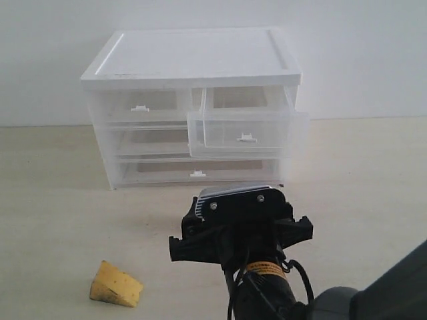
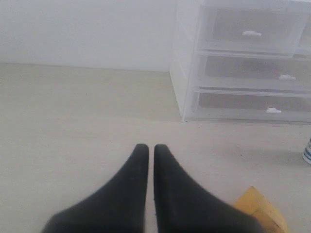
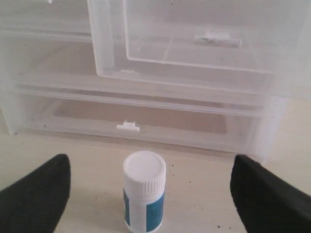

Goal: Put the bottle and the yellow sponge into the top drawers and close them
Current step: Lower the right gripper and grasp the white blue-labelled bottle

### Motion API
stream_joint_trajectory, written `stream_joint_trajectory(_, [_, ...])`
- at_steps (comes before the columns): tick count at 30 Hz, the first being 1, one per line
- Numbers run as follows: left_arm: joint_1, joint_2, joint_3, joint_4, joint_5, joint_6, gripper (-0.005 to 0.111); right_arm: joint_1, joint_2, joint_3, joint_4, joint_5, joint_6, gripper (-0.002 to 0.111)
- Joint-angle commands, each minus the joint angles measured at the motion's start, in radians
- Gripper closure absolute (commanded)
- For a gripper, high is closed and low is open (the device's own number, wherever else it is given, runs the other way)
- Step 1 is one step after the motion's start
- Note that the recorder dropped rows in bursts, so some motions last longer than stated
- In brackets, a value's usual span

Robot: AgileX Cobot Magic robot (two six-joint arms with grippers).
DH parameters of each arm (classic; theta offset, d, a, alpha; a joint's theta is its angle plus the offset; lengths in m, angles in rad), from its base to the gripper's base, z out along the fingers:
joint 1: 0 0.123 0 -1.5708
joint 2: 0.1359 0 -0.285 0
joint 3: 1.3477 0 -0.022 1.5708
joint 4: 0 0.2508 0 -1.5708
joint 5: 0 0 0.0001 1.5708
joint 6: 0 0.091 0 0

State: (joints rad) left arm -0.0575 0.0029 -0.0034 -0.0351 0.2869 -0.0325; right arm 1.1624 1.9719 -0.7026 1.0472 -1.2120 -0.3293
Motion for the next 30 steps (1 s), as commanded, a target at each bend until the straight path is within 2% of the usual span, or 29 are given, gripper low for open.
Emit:
stream_joint_trajectory(1, [0.005, -0.003, 0.003, 0.001, -0.002, 0.006, 0.102, -0.052, 0.006, -0.029, -0.017, 0.069, 0.005, 0.027])
stream_joint_trajectory(6, [0.005, -0.003, 0.003, 0.001, -0.002, 0.006, 0.102, -0.163, 0.006, -0.056, -0.12, 0.283, 0.007, 0.027])
stream_joint_trajectory(12, [0.005, -0.003, 0.003, 0.001, -0.002, 0.006, 0.102, -0.226, 0.006, -0.123, -0.228, 0.417, -0.001, 0.027])
stream_joint_trajectory(20, [0.005, -0.003, 0.003, 0.001, -0.002, 0.006, 0.102, -0.271, 0.01, -0.14, -0.235, 0.436, -0.013, 0.027])
stream_joint_trajectory(30, [0.005, -0.003, 0.003, 0.001, -0.002, 0.006, 0.102, -0.274, 0.099, -0.228, -0.259, 0.482, -0.026, 0.027])
